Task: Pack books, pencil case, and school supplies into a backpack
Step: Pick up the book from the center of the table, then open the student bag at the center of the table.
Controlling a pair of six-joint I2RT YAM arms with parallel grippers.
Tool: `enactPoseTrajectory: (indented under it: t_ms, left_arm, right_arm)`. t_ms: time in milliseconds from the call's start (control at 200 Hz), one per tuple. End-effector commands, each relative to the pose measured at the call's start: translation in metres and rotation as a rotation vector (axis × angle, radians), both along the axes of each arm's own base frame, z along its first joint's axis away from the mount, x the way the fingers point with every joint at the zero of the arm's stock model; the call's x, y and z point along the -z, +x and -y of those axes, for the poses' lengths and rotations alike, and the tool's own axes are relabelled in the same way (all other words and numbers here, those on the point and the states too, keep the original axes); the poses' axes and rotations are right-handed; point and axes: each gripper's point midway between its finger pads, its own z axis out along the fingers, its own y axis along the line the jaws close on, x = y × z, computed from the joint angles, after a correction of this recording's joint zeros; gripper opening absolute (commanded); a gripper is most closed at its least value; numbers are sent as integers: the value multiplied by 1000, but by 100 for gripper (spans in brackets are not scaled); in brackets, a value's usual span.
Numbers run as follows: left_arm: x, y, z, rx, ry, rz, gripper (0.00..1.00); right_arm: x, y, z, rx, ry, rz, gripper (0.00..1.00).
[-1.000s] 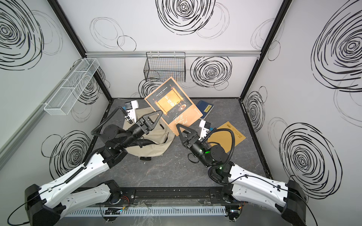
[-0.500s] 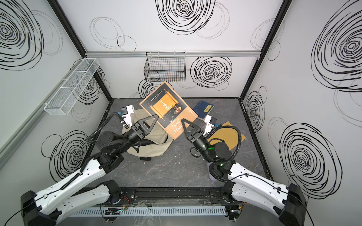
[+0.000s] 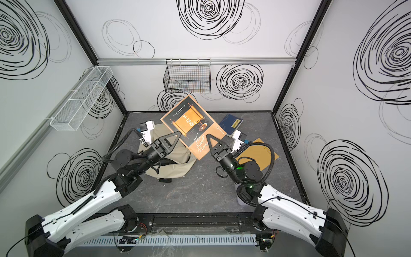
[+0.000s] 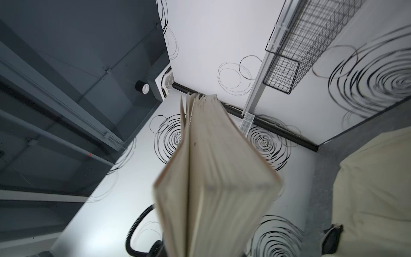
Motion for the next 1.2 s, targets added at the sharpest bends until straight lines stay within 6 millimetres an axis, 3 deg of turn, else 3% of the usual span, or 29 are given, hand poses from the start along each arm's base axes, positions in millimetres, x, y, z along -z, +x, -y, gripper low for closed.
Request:
enactPoseTrajectory:
  t_ms: [0, 20, 65, 95, 190, 245, 300, 390, 490, 600, 760, 976, 1196]
  left_arm:
    - [-3, 3, -10, -42, 38, 32, 0]
    - [2, 9, -14, -69, 73, 24, 2]
    - [6, 18, -24, -133, 164, 37, 36]
    - [12, 27, -32, -188, 254, 44, 51]
    - [37, 57, -71, -396, 615, 72, 76]
    - [66, 75, -99, -504, 875, 67, 85]
    - [103, 87, -116, -493, 1125, 80, 98]
    - [158, 90, -128, -346, 1485, 173, 99]
    - [193, 82, -132, -175, 1690, 307, 97]
    - [213, 76, -132, -1, 1672, 332, 94]
    - [251, 69, -137, 133, 1714, 236, 86]
    - [290, 65, -144, 197, 1734, 101, 72]
    - [300, 67, -145, 209, 1751, 86, 66]
  right_arm:
    - [-24, -10, 16, 32, 28, 69, 0]
    - [-23, -9, 18, 43, 19, 63, 0]
    - [-20, -7, 24, 76, -3, 44, 0]
    - [-17, -6, 29, 98, -19, 30, 0]
    - [-6, -1, 44, 173, -79, -40, 0]
    - [0, 0, 49, 196, -106, -63, 0]
    - [4, -1, 52, 207, -120, -77, 0]
    - [12, -2, 52, 203, -124, -77, 0]
    - [18, -2, 48, 176, -119, -78, 0]
    - [19, -4, 43, 151, -124, -76, 0]
    - [15, -6, 44, 154, -141, -59, 0]
    - [15, -8, 50, 161, -145, -47, 0]
    - [19, -8, 58, 174, -137, -50, 0]
